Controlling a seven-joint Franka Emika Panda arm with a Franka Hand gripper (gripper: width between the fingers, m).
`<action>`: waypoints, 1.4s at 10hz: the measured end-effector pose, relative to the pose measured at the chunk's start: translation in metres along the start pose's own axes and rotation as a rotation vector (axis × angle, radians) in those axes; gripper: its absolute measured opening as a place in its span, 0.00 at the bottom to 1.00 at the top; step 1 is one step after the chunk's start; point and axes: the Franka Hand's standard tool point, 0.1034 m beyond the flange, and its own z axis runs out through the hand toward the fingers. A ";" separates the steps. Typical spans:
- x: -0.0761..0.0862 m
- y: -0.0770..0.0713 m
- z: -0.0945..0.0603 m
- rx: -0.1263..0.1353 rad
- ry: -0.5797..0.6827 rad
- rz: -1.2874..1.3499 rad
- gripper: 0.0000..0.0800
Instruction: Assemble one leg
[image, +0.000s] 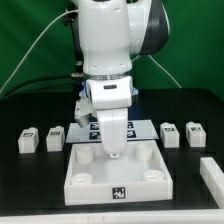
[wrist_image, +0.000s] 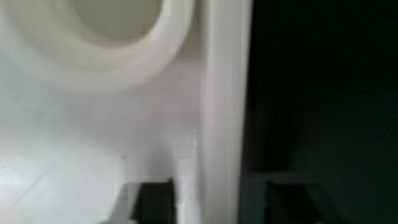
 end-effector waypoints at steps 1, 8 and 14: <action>0.000 0.000 0.000 0.000 0.000 0.001 0.09; -0.001 0.004 -0.002 -0.017 -0.001 0.002 0.07; 0.046 0.055 -0.002 -0.058 0.028 0.042 0.07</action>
Offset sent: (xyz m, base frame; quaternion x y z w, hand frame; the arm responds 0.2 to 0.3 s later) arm 0.0000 0.0000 0.0000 0.0000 0.0000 0.0000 1.0000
